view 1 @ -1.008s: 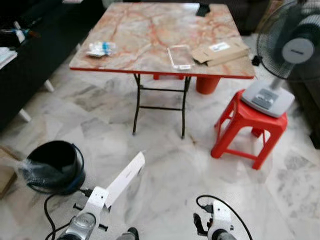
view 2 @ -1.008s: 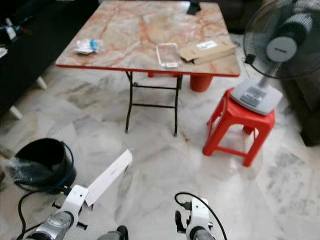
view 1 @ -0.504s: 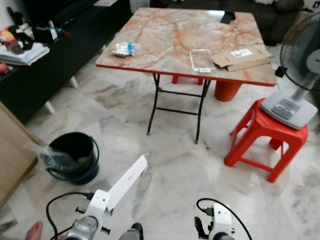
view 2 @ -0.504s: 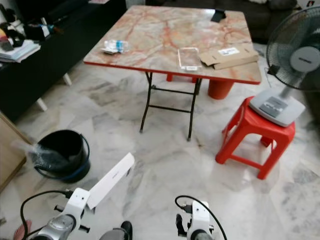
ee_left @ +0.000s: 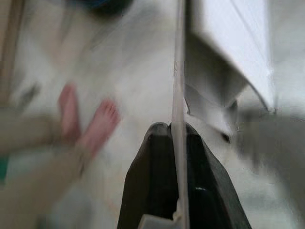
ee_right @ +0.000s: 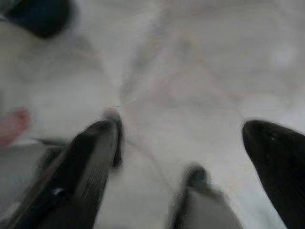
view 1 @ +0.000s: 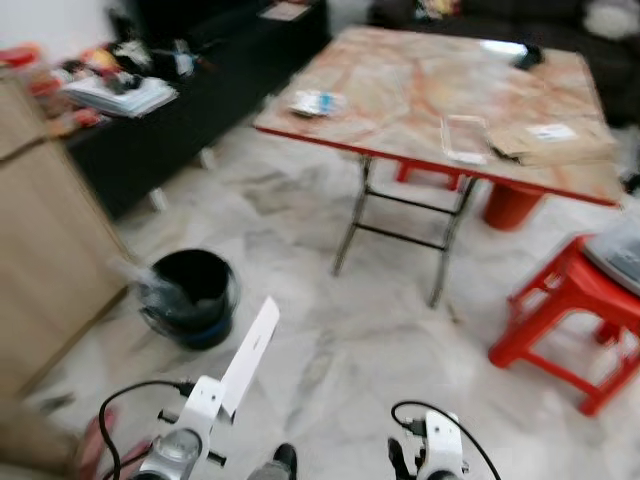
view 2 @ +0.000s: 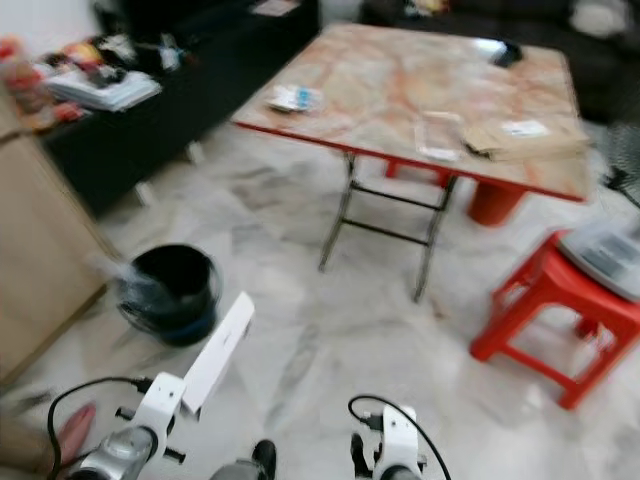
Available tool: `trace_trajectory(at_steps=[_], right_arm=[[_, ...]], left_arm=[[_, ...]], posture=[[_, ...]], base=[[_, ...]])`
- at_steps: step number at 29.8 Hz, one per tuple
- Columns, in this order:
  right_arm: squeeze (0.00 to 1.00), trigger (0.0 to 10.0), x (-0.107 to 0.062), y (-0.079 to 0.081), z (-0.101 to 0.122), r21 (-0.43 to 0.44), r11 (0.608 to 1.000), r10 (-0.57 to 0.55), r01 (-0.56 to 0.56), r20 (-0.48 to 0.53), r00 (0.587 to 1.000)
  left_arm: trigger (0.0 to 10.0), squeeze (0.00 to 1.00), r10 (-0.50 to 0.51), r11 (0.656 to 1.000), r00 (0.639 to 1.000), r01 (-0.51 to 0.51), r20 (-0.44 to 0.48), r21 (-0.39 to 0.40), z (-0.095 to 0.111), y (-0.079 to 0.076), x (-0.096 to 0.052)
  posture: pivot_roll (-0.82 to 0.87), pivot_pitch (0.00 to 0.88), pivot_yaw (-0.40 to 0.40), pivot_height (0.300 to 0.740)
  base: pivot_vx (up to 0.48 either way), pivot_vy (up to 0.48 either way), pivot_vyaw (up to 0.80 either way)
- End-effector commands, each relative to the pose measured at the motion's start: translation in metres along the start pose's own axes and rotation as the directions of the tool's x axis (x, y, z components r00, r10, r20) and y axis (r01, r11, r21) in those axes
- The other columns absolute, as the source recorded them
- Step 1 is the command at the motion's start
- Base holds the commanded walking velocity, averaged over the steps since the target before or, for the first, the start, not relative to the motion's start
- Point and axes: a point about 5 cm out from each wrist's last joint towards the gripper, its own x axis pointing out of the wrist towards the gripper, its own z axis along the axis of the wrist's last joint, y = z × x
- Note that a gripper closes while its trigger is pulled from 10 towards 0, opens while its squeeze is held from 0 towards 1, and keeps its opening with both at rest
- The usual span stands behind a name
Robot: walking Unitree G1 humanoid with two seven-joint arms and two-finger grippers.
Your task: Picking trash to rubbish bin
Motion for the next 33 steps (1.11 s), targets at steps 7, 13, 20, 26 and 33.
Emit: trace_trajectory(at_steps=[7,13,20,26,33], right_arm=[[0.00,10.0,-0.0011,0.0008,-0.0046,-0.007,1.000,-0.002,0.001,-0.013,1.000],[0.00,10.0,-0.0012,0.0003,-0.0058,0.011,1.000,-0.004,0.004,-0.022,1.000],[0.00,10.0,-0.0012,-0.0011,-0.0040,-0.011,1.000,-0.009,0.009,-0.009,1.000],[0.00,10.0,-0.0018,-0.0021,-0.0061,0.026,1.000,-0.017,0.017,-0.016,1.000],[0.00,10.0,-0.0015,-0.0006,-0.0051,-0.018,1.000,-0.011,0.011,-0.011,1.000]], left_arm=[[10.0,0.00,-0.012,1.000,1.000,0.012,0.023,0.017,0.0112,0.0000,0.0016],[10.0,0.00,-0.014,1.000,1.000,0.014,0.021,0.015,0.0107,-0.0003,0.0016],[10.0,0.00,-0.018,1.000,1.000,0.018,0.023,0.011,0.0119,-0.0012,0.0018],[10.0,0.00,-0.019,1.000,1.000,0.018,0.025,0.011,0.0126,-0.0011,0.0019],[10.0,0.00,-0.015,1.000,0.999,0.015,0.029,0.006,0.0141,-0.0004,0.0020]], posture=[[0.10,0.066,0.029,0.740],[0.10,0.074,0.027,0.740],[0.10,0.094,0.024,0.740],[0.10,0.101,0.024,0.740],[0.10,0.107,0.022,0.740]], base=[[0.000,0.000,0.54],[0.000,0.000,0.13],[0.000,0.000,0.44],[0.255,0.000,0.26],[0.260,0.000,0.22]])
